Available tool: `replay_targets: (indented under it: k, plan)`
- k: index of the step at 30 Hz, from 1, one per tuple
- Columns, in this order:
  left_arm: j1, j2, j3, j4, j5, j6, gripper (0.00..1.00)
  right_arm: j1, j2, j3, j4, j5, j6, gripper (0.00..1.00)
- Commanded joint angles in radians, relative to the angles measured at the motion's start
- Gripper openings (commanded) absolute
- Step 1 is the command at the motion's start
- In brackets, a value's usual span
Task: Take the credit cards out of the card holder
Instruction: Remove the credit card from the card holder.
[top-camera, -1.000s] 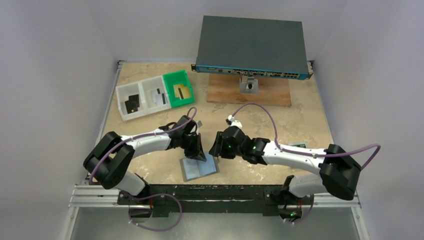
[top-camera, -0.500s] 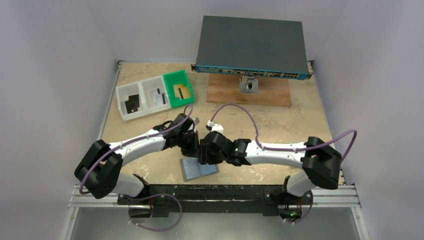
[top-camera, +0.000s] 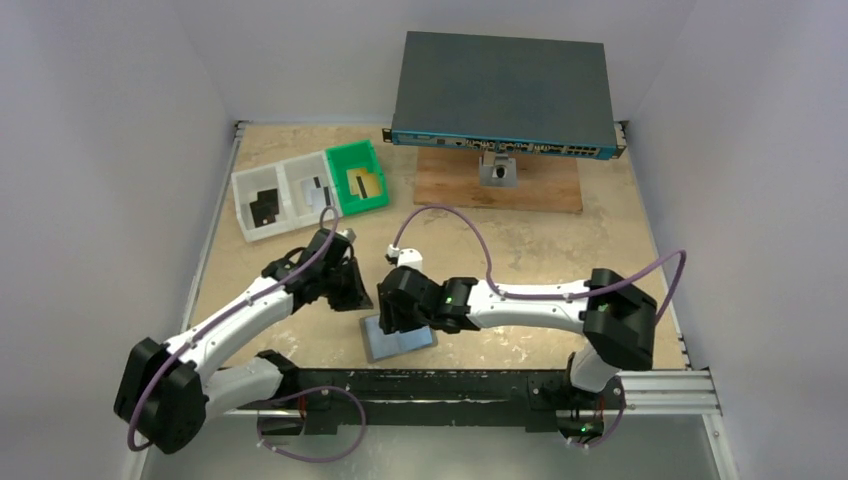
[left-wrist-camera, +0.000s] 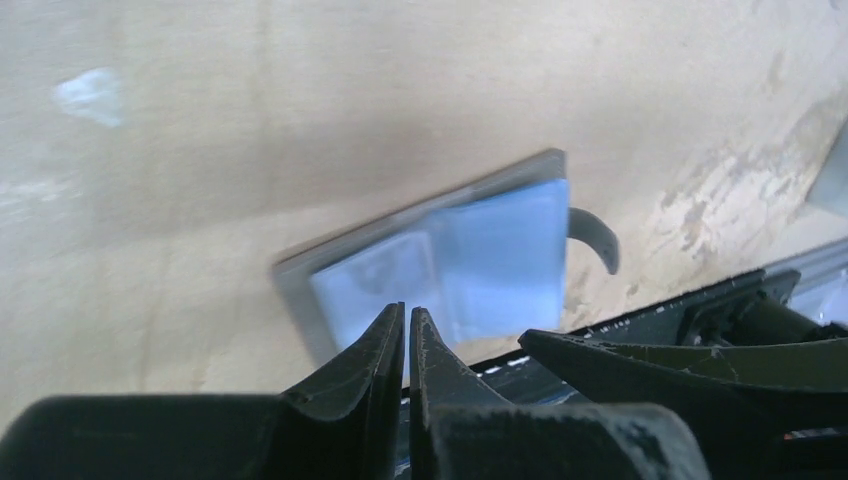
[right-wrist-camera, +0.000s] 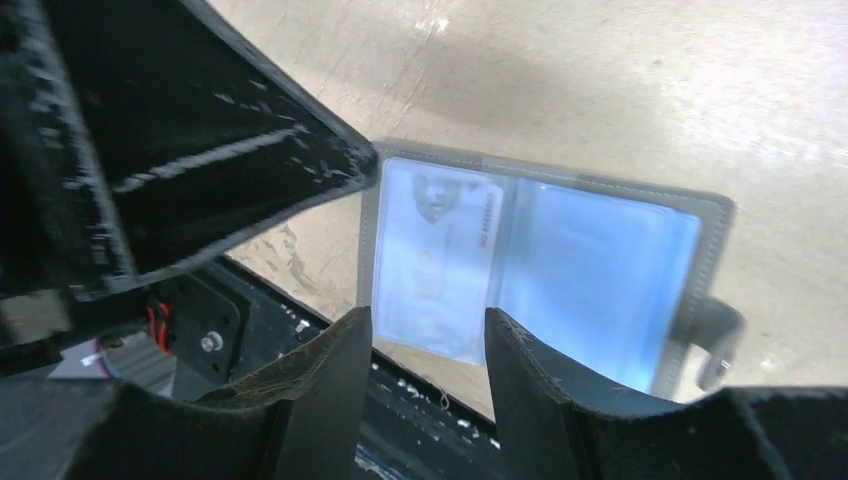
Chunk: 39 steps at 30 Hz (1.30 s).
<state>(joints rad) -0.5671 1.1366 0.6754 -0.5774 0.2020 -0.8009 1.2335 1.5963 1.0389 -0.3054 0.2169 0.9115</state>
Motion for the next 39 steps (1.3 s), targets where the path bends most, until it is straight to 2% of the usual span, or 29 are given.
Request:
replay_targets:
  k: [1,9,27,31,34,39]
  plan:
    - [0.068,-0.106,-0.066,-0.104,-0.066,0.000,0.06,0.022,0.102,0.080,-0.010,-0.023,-0.053,0.46]
    - [0.093,-0.178,-0.133,-0.112,-0.061,-0.022,0.06,0.034,0.254,0.182,-0.068,-0.022,-0.075,0.58]
    - [0.094,-0.162,-0.145,-0.077,-0.035,-0.010,0.06,0.040,0.430,0.261,-0.185,-0.003,-0.077,0.57]
    - [0.094,-0.162,-0.145,-0.074,-0.029,-0.003,0.06,0.040,0.466,0.258,-0.186,-0.050,-0.072,0.53]
    - [0.094,-0.164,-0.147,-0.071,-0.021,0.002,0.06,0.039,0.481,0.251,-0.178,-0.066,-0.071,0.46]
    - [0.094,-0.151,-0.154,-0.057,0.010,0.019,0.06,0.036,0.495,0.238,-0.150,-0.091,-0.064,0.26]
